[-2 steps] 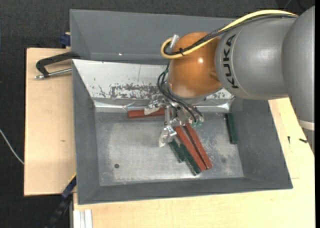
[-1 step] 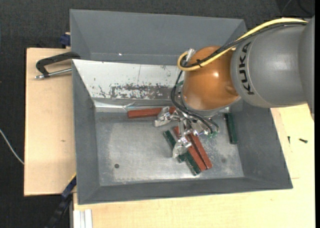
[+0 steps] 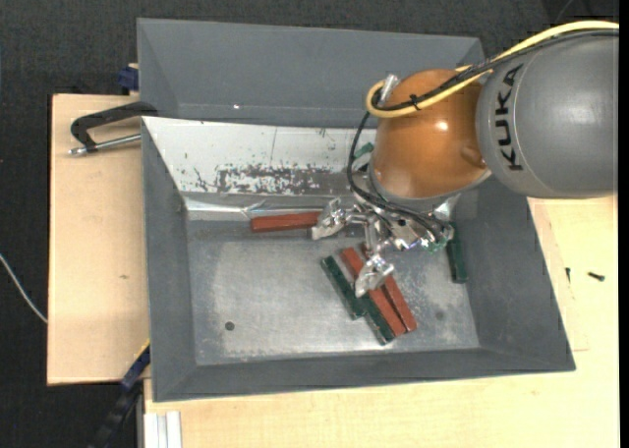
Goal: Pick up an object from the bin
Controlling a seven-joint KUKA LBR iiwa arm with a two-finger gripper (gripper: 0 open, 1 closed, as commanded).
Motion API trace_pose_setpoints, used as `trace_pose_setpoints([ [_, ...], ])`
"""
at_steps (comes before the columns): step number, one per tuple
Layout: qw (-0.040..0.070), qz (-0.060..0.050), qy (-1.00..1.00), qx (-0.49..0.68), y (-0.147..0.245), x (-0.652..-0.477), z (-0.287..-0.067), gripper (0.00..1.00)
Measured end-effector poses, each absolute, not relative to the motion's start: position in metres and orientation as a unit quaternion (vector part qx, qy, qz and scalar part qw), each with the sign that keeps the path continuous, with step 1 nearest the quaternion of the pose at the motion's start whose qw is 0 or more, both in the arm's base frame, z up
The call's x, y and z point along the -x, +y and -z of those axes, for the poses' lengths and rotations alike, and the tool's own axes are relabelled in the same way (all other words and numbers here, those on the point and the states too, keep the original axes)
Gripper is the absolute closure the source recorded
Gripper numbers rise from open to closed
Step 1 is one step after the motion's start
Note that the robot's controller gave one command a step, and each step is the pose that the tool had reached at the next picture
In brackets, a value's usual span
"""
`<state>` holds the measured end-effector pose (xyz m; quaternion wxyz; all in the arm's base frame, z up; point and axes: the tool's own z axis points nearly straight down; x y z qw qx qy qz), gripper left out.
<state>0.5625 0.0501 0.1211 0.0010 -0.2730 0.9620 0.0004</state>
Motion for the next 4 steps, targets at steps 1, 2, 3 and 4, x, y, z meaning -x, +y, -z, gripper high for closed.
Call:
trace_pose_setpoints([
  [1,0.002,-0.001,0.974,0.228,0.029,-0.567,-0.120,0.00],
  [2,0.001,0.000,0.992,0.126,0.019,-0.566,-0.104,0.00],
  [3,0.013,0.002,0.962,0.271,-0.021,-0.565,-0.078,1.00],
  [4,0.006,0.001,0.962,0.272,-0.021,-0.561,-0.074,0.00],
])
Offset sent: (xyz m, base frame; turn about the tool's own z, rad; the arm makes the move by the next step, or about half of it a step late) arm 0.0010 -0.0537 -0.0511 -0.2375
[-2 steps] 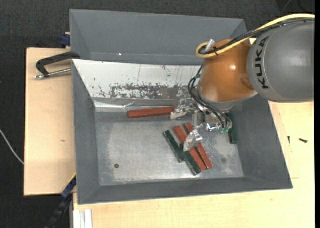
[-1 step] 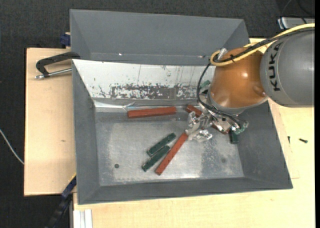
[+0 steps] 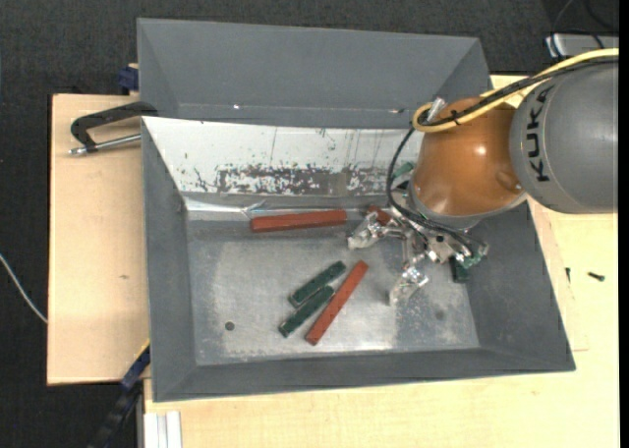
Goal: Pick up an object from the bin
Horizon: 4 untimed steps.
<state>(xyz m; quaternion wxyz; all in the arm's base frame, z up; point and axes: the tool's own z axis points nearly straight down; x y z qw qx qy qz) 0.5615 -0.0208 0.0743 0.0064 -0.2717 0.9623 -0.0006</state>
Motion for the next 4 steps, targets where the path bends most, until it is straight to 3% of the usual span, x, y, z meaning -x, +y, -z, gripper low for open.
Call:
trace_pose_setpoints([
  [1,0.007,0.000,0.962,0.271,-0.021,-0.562,-0.074,0.00],
  [2,0.001,-0.001,0.922,0.387,0.045,-0.513,-0.080,1.00],
  [3,0.001,-0.001,0.922,0.386,0.045,-0.513,-0.080,1.00],
  [4,0.004,0.002,0.667,0.745,0.031,-0.519,-0.179,1.00],
])
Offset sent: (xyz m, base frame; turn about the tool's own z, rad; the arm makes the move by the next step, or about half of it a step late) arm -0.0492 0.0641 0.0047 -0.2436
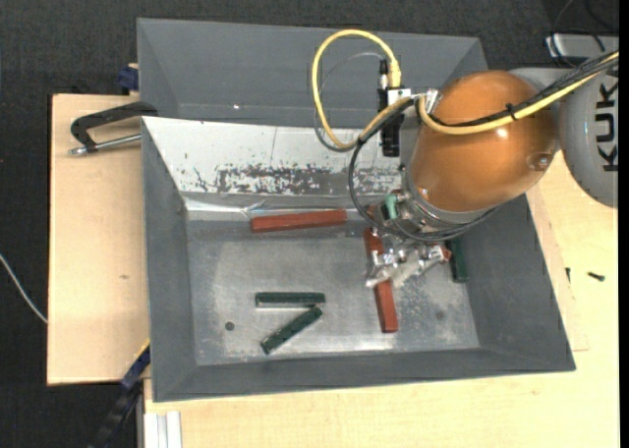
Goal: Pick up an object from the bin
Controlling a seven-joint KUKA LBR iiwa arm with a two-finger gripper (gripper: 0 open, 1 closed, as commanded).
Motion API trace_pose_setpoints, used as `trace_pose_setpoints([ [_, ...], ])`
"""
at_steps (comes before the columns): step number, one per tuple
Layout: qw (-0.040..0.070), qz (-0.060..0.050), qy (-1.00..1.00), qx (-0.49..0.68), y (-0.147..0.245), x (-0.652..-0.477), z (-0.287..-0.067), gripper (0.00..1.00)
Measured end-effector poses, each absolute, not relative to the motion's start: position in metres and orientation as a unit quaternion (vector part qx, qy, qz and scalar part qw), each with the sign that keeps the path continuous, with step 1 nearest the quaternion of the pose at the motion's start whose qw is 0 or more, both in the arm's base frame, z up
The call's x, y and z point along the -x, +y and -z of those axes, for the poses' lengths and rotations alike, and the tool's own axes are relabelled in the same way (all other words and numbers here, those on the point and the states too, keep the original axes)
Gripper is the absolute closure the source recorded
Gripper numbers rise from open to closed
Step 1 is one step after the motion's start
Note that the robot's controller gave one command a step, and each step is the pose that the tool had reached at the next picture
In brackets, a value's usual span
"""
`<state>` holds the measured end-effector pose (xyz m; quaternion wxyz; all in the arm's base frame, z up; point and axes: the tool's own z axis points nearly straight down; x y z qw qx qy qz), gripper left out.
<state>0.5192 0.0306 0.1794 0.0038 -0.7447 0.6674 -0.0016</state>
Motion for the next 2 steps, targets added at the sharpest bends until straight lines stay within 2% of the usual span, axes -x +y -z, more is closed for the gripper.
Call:
trace_pose_setpoints([
  [1,0.002,0.000,0.666,0.746,0.031,-0.518,-0.179,1.00],
  [2,0.001,-0.002,0.677,0.736,0.028,-0.514,-0.214,1.00],
])
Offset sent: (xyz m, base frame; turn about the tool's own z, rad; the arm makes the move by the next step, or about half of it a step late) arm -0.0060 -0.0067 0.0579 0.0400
